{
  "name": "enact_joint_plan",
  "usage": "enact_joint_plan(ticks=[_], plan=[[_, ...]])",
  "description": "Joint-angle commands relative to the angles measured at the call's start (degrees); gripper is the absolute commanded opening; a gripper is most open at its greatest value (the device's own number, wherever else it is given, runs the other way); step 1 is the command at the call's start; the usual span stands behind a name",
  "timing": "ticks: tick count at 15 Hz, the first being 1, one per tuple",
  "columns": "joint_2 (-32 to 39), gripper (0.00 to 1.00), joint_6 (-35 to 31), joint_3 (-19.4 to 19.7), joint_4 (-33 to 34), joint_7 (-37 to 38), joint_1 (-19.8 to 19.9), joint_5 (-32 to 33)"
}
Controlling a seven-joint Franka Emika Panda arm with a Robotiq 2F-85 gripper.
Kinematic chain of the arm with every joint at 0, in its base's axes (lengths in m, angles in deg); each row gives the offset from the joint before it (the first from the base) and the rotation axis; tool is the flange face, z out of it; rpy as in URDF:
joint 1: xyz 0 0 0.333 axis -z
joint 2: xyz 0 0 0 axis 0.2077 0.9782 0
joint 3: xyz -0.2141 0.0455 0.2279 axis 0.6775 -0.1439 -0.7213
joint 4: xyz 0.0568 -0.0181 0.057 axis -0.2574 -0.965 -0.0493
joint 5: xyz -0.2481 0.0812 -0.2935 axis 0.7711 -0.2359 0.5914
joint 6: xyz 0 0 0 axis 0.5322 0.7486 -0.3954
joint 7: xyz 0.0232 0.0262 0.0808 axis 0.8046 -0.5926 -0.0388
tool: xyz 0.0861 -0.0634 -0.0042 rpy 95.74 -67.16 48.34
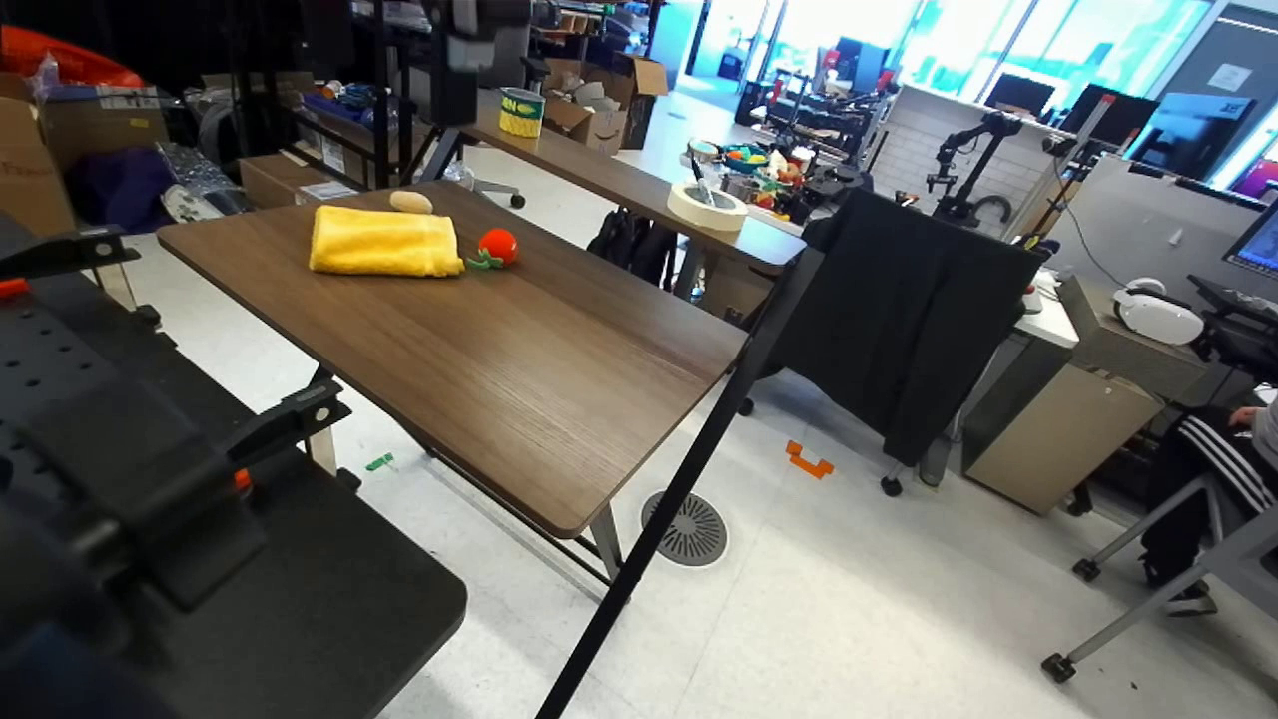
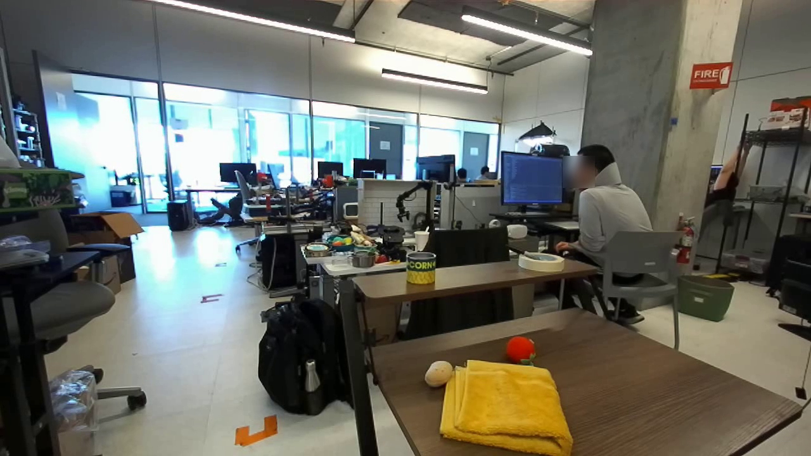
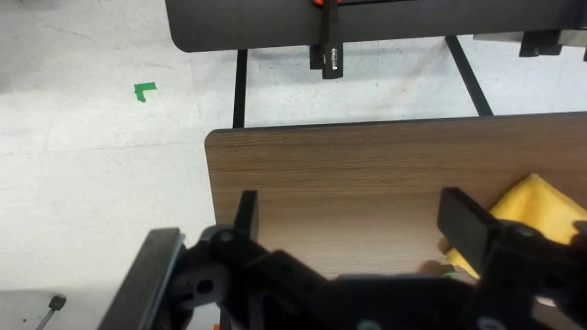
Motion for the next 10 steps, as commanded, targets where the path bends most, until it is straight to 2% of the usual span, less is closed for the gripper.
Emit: enact_joint_plan(ticks=[1, 3, 10], plan=[[2.51, 1.0, -1.35, -1.63, 0.49, -0.3, 1.28, -1.4], [5.12, 1.0, -1.95, -1.72, 1.58, -0.12, 1.36, -1.77], [5.19, 1.0, -1.95, -1.63, 2.21, 0.09, 1.4, -1.8]])
